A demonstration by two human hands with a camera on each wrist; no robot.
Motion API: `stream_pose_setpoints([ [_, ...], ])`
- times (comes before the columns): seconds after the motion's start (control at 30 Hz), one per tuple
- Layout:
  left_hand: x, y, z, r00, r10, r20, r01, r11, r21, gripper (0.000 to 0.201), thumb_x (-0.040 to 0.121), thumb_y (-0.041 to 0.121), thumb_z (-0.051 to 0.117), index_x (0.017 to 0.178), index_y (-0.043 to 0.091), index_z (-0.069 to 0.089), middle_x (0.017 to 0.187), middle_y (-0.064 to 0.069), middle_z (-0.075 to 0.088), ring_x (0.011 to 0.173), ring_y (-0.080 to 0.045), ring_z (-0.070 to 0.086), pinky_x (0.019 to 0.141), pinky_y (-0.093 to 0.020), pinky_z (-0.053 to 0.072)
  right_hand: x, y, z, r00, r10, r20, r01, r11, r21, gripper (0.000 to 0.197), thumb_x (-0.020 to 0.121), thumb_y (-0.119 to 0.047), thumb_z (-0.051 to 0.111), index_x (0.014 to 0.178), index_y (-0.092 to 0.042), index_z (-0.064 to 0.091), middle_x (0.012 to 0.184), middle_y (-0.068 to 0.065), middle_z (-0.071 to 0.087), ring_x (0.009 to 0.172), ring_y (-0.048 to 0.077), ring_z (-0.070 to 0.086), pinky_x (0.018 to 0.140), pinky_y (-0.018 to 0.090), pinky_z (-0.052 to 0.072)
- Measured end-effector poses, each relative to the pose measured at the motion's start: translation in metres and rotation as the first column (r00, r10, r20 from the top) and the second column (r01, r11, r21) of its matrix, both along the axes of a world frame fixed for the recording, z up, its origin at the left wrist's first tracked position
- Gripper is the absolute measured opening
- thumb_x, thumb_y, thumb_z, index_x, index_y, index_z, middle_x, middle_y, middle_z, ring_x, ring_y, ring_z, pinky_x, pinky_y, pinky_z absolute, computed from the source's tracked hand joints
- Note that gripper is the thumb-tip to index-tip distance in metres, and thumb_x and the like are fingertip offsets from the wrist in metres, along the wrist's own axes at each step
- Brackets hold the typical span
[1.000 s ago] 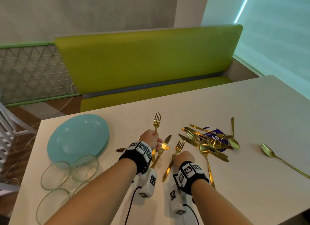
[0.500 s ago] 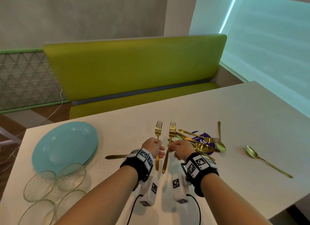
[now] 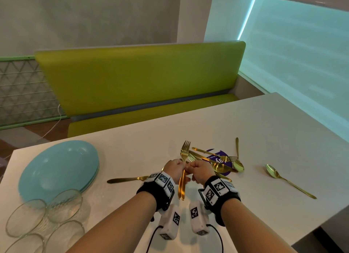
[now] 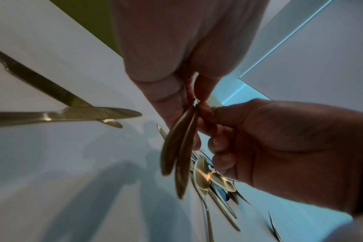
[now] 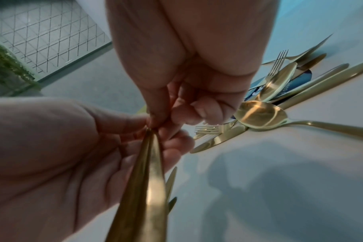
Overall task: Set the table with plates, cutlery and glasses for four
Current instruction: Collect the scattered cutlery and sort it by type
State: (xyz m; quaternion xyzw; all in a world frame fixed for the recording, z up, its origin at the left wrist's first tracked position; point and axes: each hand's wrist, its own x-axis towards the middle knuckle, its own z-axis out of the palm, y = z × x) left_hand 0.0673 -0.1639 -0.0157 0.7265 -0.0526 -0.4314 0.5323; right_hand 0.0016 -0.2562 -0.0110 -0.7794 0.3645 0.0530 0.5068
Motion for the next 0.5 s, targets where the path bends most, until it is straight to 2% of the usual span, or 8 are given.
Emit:
stream_pose_setpoints([
  [0.13,0.000,-0.005,-0.004,0.999,0.029,-0.030,-0.029,1.000,0.010,0.025,0.098,0.019,0.041,0.077,0.015,0.054,0.078,-0.012,0.065,0.056,-0.021,0.063,0.057,-0.030,0.054,-0.002,-0.007,0.000,0.998,0.062,-0.017,-0.062,0.998,-0.032,0.022,0.093,-0.024,0.056,0.072,-0.027,0.061,0.072,-0.010,0.063,0.058,0.005,0.052,0.051,0.016,0.038],
  [0.23,-0.001,-0.013,-0.008,0.994,0.048,-0.095,-0.048,0.999,0.000,0.026,0.100,0.016,0.036,0.080,0.012,0.051,0.073,-0.009,0.061,0.052,-0.017,0.055,0.047,-0.023,0.045,-0.003,-0.022,0.005,0.997,0.067,-0.034,-0.068,0.997,-0.036,0.021,0.092,-0.022,0.058,0.072,-0.027,0.062,0.070,-0.010,0.063,0.057,0.004,0.050,0.050,0.014,0.038],
  [0.33,-0.001,-0.022,-0.007,0.988,0.094,-0.121,-0.094,0.996,0.007,0.027,0.100,0.014,0.033,0.080,0.009,0.050,0.069,-0.006,0.050,0.050,-0.014,0.041,0.046,-0.020,0.032,-0.007,-0.042,0.005,0.999,-0.013,-0.044,0.009,0.996,-0.088,0.021,0.090,-0.022,0.061,0.070,-0.027,0.063,0.072,-0.007,0.064,0.062,0.008,0.054,0.059,0.020,0.047],
  [0.4,0.000,-0.026,-0.006,0.987,0.107,-0.117,-0.107,0.994,0.009,0.026,0.101,0.013,0.032,0.083,0.008,0.050,0.067,-0.004,0.046,0.049,-0.013,0.037,0.046,-0.021,0.029,-0.011,-0.055,0.003,0.996,-0.078,-0.052,0.073,0.992,-0.098,0.017,0.088,-0.024,0.063,0.071,-0.025,0.065,0.079,-0.003,0.068,0.073,0.013,0.062,0.069,0.026,0.054],
  [0.43,0.001,-0.028,-0.006,0.987,0.117,-0.109,-0.116,0.993,0.009,0.026,0.101,0.013,0.032,0.084,0.007,0.051,0.066,-0.004,0.045,0.049,-0.013,0.037,0.046,-0.021,0.029,-0.013,-0.061,0.002,0.994,-0.089,-0.070,0.079,0.988,-0.135,0.014,0.088,-0.025,0.063,0.074,-0.023,0.066,0.082,-0.003,0.068,0.077,0.013,0.063,0.068,0.025,0.054],
  [0.5,0.004,-0.031,-0.007,0.984,0.146,-0.100,-0.146,0.989,0.007,0.029,0.101,0.015,0.032,0.082,0.009,0.053,0.064,-0.002,0.044,0.049,-0.011,0.036,0.045,-0.021,0.029,-0.018,-0.071,0.000,0.987,-0.063,-0.145,0.018,0.956,-0.294,0.012,0.089,-0.025,0.060,0.078,-0.022,0.065,0.077,-0.007,0.063,0.073,0.010,0.057,0.057,0.017,0.043],
])
